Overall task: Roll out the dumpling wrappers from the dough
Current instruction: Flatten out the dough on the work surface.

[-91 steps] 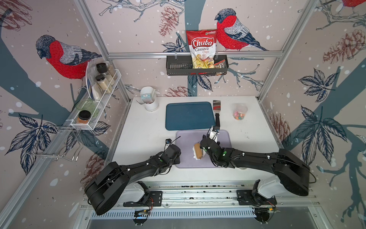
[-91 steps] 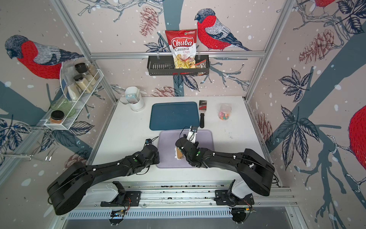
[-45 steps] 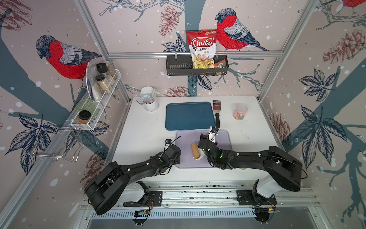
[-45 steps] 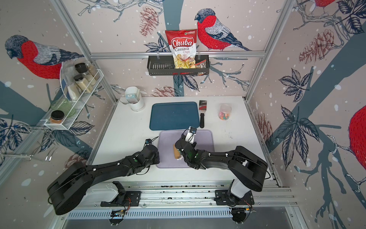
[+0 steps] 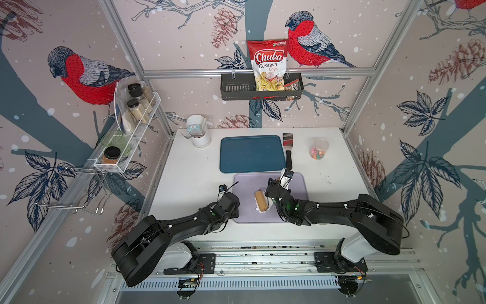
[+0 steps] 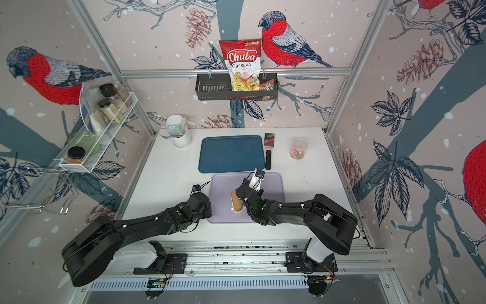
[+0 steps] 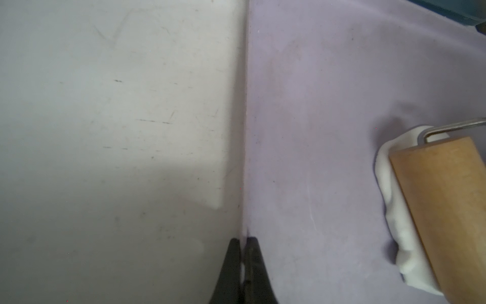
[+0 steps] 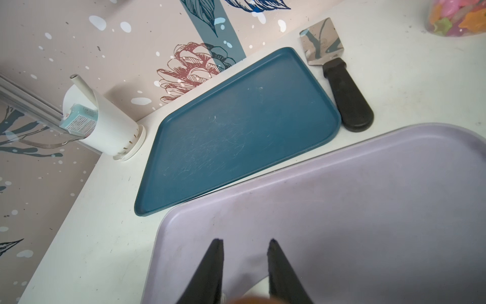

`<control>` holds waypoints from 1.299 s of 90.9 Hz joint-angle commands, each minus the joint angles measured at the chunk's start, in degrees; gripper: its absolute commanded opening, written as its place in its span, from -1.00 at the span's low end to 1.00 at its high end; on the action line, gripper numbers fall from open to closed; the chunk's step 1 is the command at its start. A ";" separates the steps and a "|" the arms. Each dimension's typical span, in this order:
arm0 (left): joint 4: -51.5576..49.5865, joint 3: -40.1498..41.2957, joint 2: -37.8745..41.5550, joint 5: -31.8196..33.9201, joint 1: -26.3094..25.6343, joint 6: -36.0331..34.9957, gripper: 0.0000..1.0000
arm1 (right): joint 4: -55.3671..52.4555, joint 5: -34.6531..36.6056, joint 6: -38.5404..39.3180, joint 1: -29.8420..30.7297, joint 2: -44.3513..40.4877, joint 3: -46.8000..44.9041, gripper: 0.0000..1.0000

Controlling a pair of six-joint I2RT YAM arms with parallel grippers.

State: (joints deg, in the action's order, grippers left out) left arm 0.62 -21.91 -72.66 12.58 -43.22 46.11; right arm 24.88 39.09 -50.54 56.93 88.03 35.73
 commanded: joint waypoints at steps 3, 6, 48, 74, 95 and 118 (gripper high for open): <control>-7.84 0.67 0.42 1.20 0.15 0.56 -1.00 | -15.41 2.11 8.76 -5.35 -5.02 -4.98 -1.00; -6.89 0.89 0.64 0.34 0.12 -0.10 -1.00 | -15.73 2.39 9.47 -5.35 -4.73 -4.46 -1.00; -5.44 1.64 2.09 -0.63 0.15 0.20 -1.00 | -16.82 3.48 8.74 -4.53 -1.16 -1.33 -1.00; -4.61 1.70 1.61 -1.15 0.06 0.44 -1.00 | -16.21 0.29 4.89 -2.81 4.46 -0.14 -1.00; -4.57 0.85 -0.46 -1.57 0.06 0.32 -1.00 | -16.15 -2.85 6.26 -0.59 5.28 1.22 -1.00; -8.03 0.09 -0.91 -0.05 0.04 0.87 -1.00 | -13.63 -2.79 7.06 -8.78 2.15 -1.80 -1.00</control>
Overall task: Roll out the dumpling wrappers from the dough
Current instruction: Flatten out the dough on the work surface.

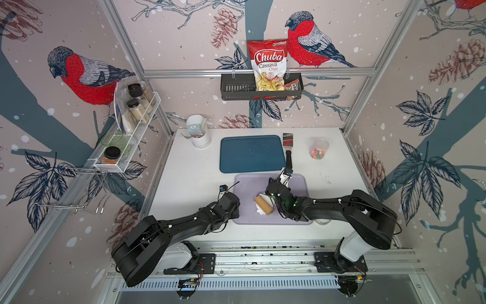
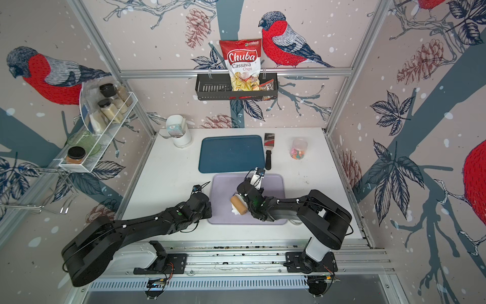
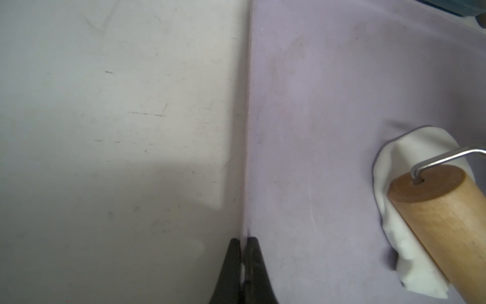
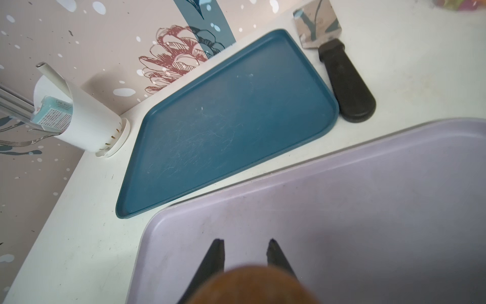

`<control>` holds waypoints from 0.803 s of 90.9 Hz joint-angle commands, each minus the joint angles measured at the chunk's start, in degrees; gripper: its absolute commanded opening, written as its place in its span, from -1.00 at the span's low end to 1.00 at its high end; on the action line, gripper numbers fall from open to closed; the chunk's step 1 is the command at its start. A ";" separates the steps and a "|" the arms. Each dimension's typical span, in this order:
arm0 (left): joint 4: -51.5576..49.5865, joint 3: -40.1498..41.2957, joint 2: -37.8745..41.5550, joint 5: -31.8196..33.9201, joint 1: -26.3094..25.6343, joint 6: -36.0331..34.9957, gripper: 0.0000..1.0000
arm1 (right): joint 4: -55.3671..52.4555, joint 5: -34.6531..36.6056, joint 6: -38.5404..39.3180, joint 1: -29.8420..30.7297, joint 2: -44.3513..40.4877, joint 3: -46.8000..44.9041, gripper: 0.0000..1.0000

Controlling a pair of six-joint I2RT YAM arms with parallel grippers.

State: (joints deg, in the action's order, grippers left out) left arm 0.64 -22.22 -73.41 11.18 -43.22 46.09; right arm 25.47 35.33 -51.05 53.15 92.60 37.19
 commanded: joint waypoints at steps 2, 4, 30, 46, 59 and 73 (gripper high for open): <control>-8.34 0.48 0.12 1.44 0.06 0.88 -1.00 | -14.20 2.18 8.71 -5.29 -2.90 -3.35 -1.00; -8.35 0.57 0.40 1.51 0.04 0.79 -1.00 | -14.37 3.33 9.50 -4.97 -3.16 -3.18 -1.00; -7.40 0.40 0.37 1.32 -0.02 1.41 -1.00 | -16.53 1.18 5.64 -0.41 3.74 1.15 -1.00; -8.28 0.21 0.80 1.37 -0.11 1.47 -1.00 | -15.84 3.13 10.61 -4.96 -0.32 -0.08 -1.00; -7.80 -0.84 -0.80 0.12 -0.05 1.32 -1.00 | -18.80 -0.84 5.70 3.62 4.53 3.96 -1.00; -7.82 -2.03 -1.06 -3.36 -0.09 0.31 -1.00 | -16.46 -1.77 5.99 -5.24 -0.25 0.58 -1.00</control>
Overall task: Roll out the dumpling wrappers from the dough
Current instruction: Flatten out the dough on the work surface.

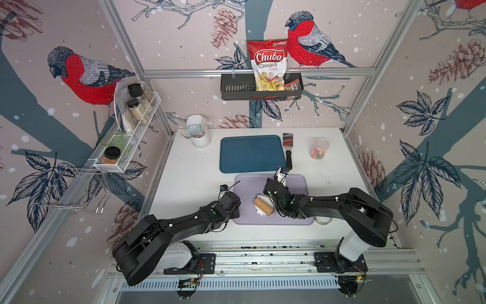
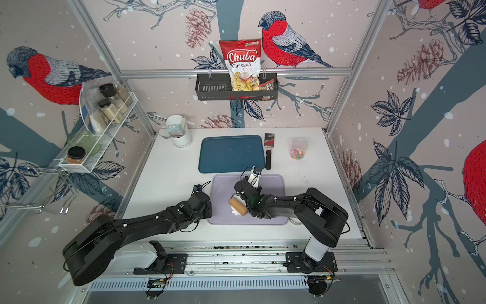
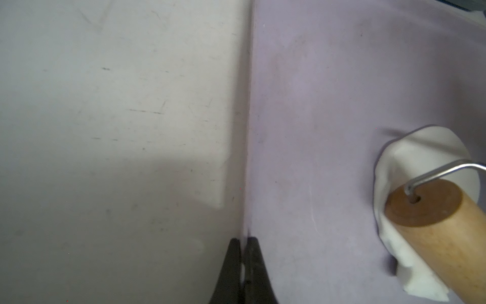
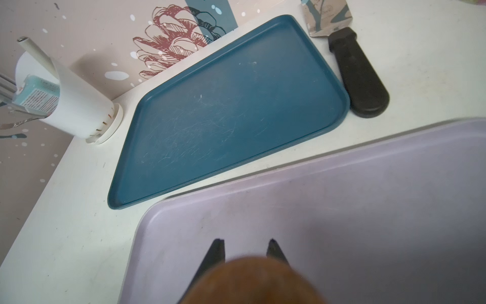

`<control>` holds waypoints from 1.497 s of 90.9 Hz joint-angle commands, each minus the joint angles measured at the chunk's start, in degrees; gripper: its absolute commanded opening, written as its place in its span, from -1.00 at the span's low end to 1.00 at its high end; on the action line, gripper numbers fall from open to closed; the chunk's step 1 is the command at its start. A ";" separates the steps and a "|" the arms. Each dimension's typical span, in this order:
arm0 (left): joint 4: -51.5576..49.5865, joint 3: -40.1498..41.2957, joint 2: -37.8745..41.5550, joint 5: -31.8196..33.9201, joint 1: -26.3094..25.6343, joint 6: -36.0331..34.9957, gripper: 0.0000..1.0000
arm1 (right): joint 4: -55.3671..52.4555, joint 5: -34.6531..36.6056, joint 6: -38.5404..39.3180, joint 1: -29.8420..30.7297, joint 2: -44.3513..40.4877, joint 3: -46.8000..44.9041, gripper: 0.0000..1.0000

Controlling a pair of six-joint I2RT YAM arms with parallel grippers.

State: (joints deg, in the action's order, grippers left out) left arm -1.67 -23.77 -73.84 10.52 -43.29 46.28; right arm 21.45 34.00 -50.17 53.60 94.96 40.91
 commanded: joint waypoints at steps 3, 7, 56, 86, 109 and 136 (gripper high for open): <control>-6.11 -0.69 -0.60 -2.57 -0.03 0.09 -1.00 | -11.58 0.76 6.42 -7.35 -4.09 -4.14 -1.00; -6.82 -1.07 -0.68 -1.86 0.00 0.06 -1.00 | -11.60 2.56 8.19 -7.61 -4.93 -4.37 -1.00; -14.11 -5.66 -4.03 5.64 -1.63 0.37 -1.00 | -14.44 0.84 8.47 -2.91 -0.67 2.02 -1.00; -12.89 -4.80 -3.31 5.70 -1.71 0.62 -1.00 | -13.85 -1.33 8.54 -8.81 -0.27 1.54 -1.00; -13.40 -5.58 -3.59 5.60 -1.71 0.85 -1.00 | -18.46 -2.00 3.98 2.55 5.25 6.36 -1.00; -9.76 -3.61 -2.28 2.50 -1.70 1.82 -1.00 | -16.59 -1.45 8.52 -3.81 0.96 6.58 -1.00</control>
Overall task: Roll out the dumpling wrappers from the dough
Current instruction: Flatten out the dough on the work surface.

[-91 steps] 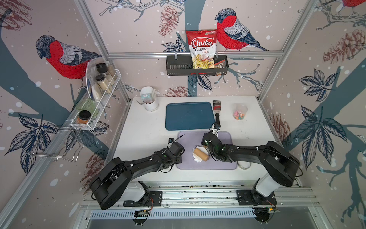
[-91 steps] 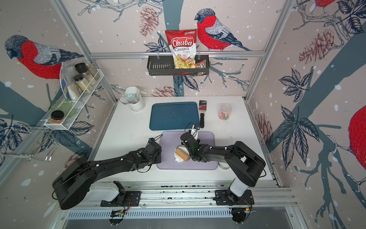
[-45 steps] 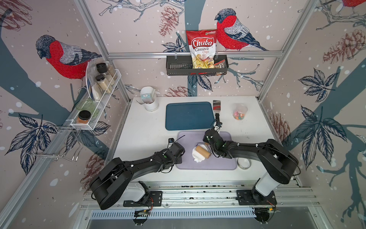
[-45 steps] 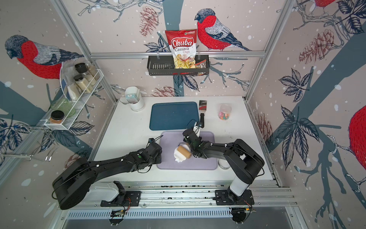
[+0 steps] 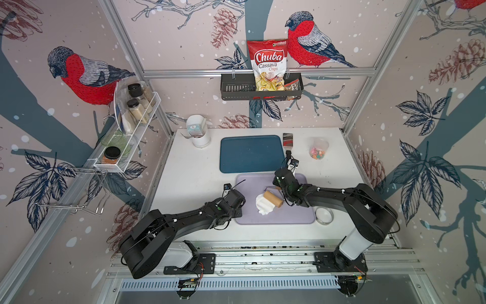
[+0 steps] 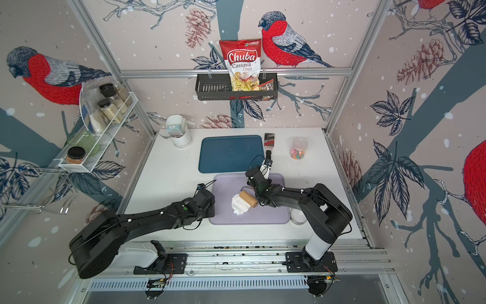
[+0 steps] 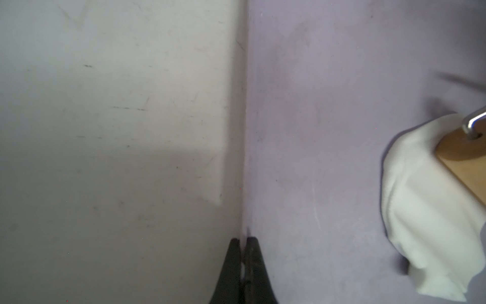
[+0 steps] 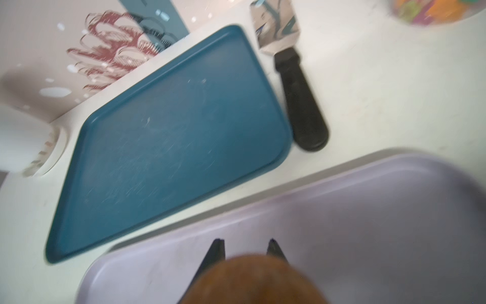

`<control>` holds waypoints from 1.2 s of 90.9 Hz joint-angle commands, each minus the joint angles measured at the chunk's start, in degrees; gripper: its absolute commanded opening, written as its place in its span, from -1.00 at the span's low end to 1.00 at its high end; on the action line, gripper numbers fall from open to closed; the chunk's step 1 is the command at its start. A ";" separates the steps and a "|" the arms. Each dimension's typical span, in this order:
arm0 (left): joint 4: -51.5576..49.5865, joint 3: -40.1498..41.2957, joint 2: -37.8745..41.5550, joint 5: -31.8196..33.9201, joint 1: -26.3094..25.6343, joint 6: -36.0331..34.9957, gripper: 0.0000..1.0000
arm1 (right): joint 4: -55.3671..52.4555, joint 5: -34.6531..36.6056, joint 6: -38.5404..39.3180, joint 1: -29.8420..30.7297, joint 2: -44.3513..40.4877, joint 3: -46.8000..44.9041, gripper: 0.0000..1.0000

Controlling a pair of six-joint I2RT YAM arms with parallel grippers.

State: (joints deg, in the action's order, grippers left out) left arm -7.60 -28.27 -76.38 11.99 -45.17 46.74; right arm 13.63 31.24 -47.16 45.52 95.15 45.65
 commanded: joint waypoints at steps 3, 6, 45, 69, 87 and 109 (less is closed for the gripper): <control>-4.06 0.67 0.33 1.13 0.17 1.42 -1.00 | -9.43 0.39 4.37 6.41 1.90 3.02 -1.00; -4.50 0.42 0.43 1.55 0.17 1.52 -1.00 | -9.95 -0.18 3.26 8.68 3.28 4.17 -1.00; -7.57 -0.07 0.27 5.24 0.17 1.40 -1.00 | -9.09 0.15 3.81 6.86 2.90 4.05 -1.00; -7.43 0.40 0.91 5.08 -0.06 1.77 -1.00 | -5.30 -0.87 2.58 -1.56 2.92 2.69 -1.00; -7.35 0.33 0.91 5.81 -0.10 2.52 -1.00 | -7.00 -1.52 1.52 8.36 6.60 5.10 -1.00; -5.97 1.06 1.14 5.41 -0.71 3.22 -1.00 | -0.53 -3.81 1.81 -4.12 3.67 1.77 -1.00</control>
State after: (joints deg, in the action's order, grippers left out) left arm -9.80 -27.42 -74.72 16.43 -45.91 48.58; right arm 15.62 26.87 -48.95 44.86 99.57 48.73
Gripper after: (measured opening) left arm 0.056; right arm 0.300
